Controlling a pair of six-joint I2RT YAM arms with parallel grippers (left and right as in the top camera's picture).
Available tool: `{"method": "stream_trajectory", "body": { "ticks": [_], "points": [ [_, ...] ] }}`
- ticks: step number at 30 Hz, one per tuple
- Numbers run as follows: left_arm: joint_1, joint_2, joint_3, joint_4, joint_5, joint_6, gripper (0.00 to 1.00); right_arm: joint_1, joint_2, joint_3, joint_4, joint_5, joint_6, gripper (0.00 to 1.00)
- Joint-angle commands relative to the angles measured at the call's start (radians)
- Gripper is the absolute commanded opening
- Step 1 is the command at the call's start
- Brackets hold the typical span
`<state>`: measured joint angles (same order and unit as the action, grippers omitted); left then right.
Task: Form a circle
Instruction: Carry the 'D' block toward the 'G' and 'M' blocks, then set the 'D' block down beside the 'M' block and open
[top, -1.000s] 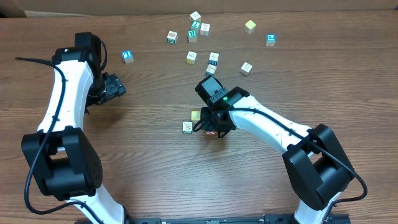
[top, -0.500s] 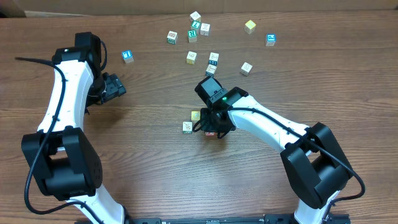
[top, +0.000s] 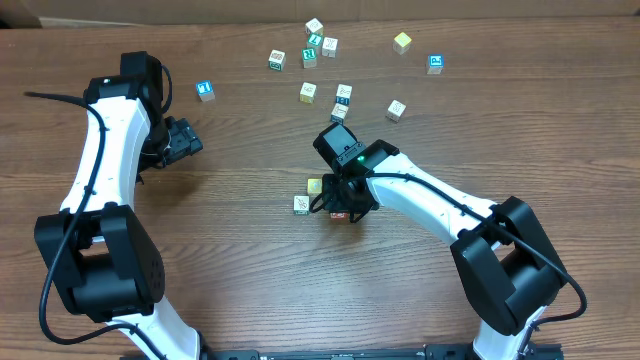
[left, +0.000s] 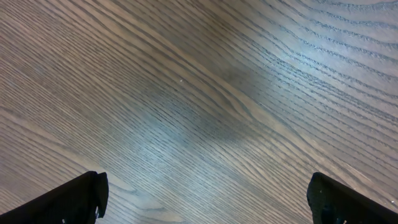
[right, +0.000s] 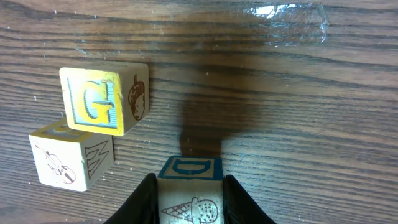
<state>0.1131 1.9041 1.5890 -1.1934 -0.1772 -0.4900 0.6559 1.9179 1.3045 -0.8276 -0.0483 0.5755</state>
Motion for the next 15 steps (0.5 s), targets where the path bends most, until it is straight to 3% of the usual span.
{"method": "stream_trajectory", "body": {
  "ticks": [1,7,15],
  "points": [
    [0.000,-0.018,0.016,-0.003,-0.013,0.019,1.00,0.001,0.007,-0.010,0.003,-0.002,-0.004,0.29],
    [0.000,-0.018,0.016,-0.003,-0.013,0.019,1.00,0.001,0.007,-0.010,0.000,-0.002,-0.004,0.32],
    [0.000,-0.018,0.016,-0.003,-0.013,0.019,1.00,0.001,0.007,-0.010,0.000,-0.002,-0.004,0.43]
  ]
}}
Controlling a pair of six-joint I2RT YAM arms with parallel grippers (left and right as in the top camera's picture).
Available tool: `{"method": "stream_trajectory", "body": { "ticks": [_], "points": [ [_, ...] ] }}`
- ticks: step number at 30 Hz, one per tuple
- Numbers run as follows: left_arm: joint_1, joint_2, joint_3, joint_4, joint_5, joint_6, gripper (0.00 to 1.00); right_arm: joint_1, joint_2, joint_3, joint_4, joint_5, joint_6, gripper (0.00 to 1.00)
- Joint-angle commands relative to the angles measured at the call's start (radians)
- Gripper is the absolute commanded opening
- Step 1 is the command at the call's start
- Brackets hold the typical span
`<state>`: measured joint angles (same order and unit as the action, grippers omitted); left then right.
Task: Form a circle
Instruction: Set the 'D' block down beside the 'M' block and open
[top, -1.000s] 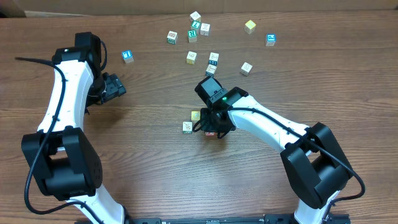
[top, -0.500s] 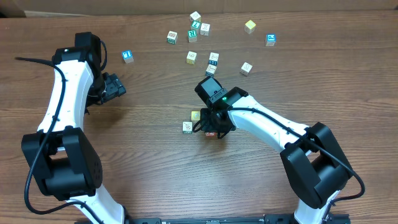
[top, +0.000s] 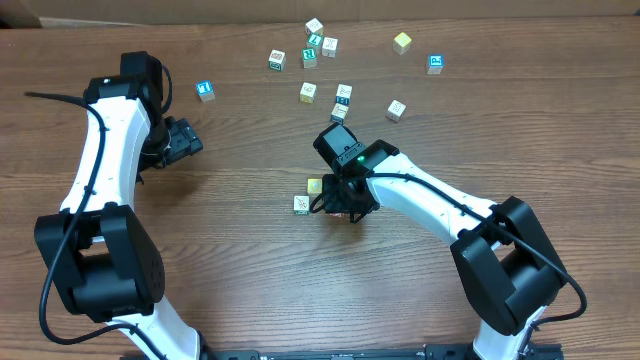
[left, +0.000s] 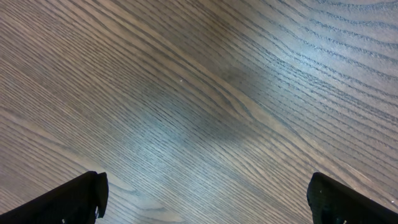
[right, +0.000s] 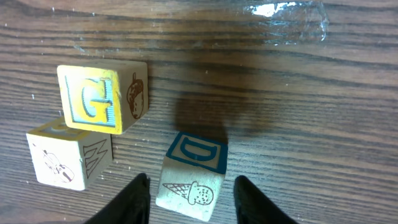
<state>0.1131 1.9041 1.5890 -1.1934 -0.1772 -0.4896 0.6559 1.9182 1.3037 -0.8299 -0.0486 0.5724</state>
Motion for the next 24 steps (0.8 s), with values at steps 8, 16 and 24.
{"method": "stream_trajectory", "body": {
  "ticks": [8,16,24],
  "points": [
    [0.000,-0.018,0.016,-0.002,-0.013,0.018,1.00,0.001,0.006,-0.009,0.002,-0.002,-0.001,0.50],
    [0.000,-0.018,0.016,-0.002,-0.013,0.018,1.00,0.001,0.006,-0.009,0.002,-0.002,-0.001,0.58],
    [0.000,-0.018,0.016,-0.003,-0.013,0.018,1.00,0.001,0.006,-0.008,0.002,-0.003,0.000,0.58]
  ]
}}
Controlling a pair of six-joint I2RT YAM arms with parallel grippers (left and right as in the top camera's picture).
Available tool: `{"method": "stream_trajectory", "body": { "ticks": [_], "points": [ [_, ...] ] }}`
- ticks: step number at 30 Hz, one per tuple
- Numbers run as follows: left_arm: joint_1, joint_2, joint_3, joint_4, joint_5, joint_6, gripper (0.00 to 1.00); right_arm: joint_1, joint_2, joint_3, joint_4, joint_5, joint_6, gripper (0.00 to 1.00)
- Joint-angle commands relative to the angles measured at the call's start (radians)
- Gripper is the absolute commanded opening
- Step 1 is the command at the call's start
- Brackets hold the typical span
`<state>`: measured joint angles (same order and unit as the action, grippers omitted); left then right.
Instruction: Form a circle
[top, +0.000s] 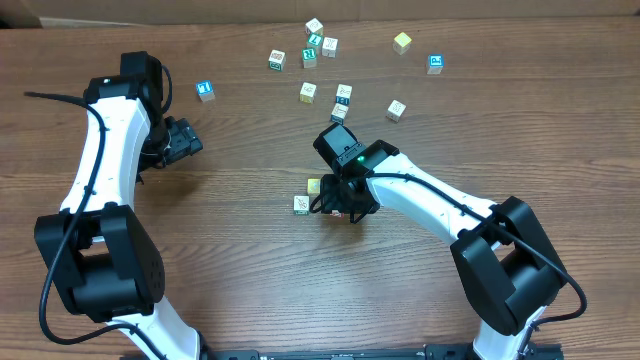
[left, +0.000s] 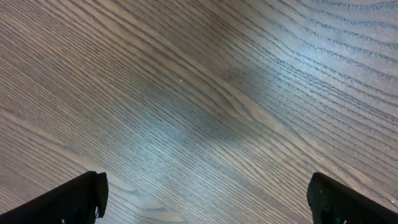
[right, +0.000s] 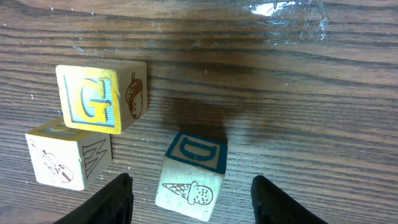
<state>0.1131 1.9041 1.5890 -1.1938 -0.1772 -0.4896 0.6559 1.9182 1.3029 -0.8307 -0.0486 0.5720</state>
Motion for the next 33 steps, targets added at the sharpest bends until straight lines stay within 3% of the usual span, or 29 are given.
{"method": "stream_trajectory", "body": {
  "ticks": [1,14,17,18,26,30,33],
  "points": [
    [0.000,-0.018,0.016,-0.002,-0.013,0.018,1.00,0.001,0.005,-0.005,-0.001,-0.005,0.000,0.59],
    [0.000,-0.018,0.016,-0.002,-0.013,0.018,1.00,-0.036,-0.049,0.015,-0.044,0.002,-0.004,0.73],
    [0.000,-0.018,0.016,-0.002,-0.013,0.018,1.00,-0.048,-0.049,0.015,-0.038,0.002,-0.004,0.97],
    [0.000,-0.018,0.016,-0.002,-0.013,0.018,1.00,-0.053,-0.049,0.015,-0.035,0.002,-0.004,1.00],
    [0.000,-0.018,0.016,-0.002,-0.013,0.018,1.00,-0.106,-0.049,0.014,-0.035,0.002,0.004,0.99],
    [0.000,-0.018,0.016,-0.002,-0.013,0.018,1.00,-0.121,-0.049,0.013,-0.035,0.002,0.004,0.75],
    [0.000,-0.018,0.016,-0.002,-0.013,0.018,1.00,-0.124,-0.049,0.013,-0.035,0.006,0.004,0.64]
  ]
}}
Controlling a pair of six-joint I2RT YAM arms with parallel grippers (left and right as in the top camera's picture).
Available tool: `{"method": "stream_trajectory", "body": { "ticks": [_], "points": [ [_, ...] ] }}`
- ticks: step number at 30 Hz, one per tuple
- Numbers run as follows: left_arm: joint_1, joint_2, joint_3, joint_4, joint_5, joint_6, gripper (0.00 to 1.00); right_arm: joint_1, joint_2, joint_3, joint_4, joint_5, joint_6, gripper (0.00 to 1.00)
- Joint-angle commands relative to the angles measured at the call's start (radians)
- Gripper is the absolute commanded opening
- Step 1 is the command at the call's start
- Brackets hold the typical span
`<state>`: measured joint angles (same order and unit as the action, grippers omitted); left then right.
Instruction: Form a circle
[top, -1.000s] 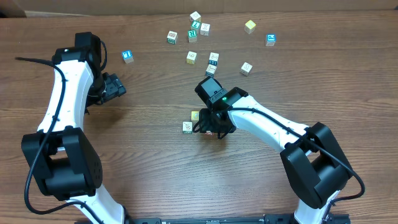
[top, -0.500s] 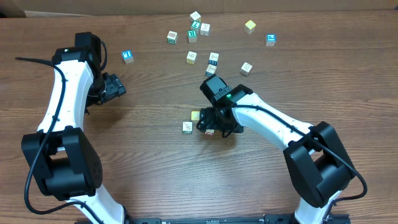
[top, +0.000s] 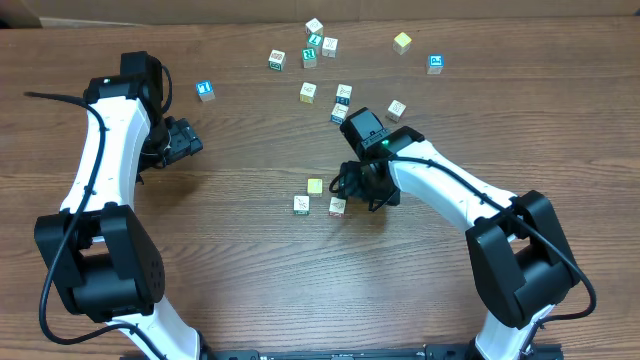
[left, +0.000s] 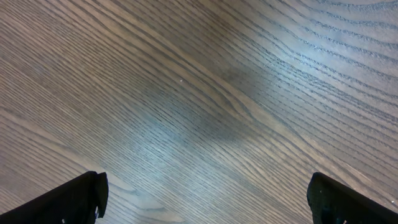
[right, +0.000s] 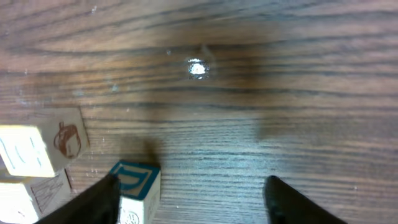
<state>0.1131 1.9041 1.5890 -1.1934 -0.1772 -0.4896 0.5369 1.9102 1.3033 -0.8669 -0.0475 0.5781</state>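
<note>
Three lettered wooden blocks sit close together mid-table: a yellow G block (top: 315, 186) (right: 37, 146), a white block with a violin drawing (top: 300, 204) (right: 31, 194), and a blue-topped D block (top: 338, 206) (right: 137, 183). My right gripper (top: 366, 186) (right: 193, 208) hovers open just right of the D block, holding nothing; its left finger (right: 93, 200) is beside that block. Far to the left, my left gripper (top: 186, 140) (left: 205, 211) is open over bare wood.
Several loose blocks lie scattered along the back of the table, among them a blue one (top: 205, 90), a yellow one (top: 402, 42), a blue one (top: 435, 64) and a white one (top: 396, 109). The wooden table (top: 220, 260) is bare in front.
My right gripper has drawn back to the right and higher, off the D block, which stays on the table beside the other two. The left arm has not moved.
My right gripper was shut on the D block, setting it down next to the G and violin blocks. Then it stood open with the block resting on the table, then wider open. Now it is off to the block's right.
</note>
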Motion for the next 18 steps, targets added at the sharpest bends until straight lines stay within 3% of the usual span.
{"method": "stream_trajectory", "body": {
  "ticks": [1,7,13,18],
  "points": [
    [0.000,-0.018,0.016,-0.003,-0.013,0.018,1.00,-0.007,-0.041,0.012,0.002,0.009,-0.002,0.63],
    [0.000,-0.018,0.016,-0.003,-0.013,0.018,1.00,-0.026,-0.041,0.011,0.002,0.023,0.010,0.41],
    [0.000,-0.018,0.016,-0.003,-0.013,0.018,1.00,-0.040,-0.041,0.011,-0.010,0.024,0.081,0.06],
    [0.000,-0.018,0.016,-0.002,-0.013,0.018,1.00,-0.041,-0.041,-0.007,-0.017,0.023,0.081,0.04]
  ]
}}
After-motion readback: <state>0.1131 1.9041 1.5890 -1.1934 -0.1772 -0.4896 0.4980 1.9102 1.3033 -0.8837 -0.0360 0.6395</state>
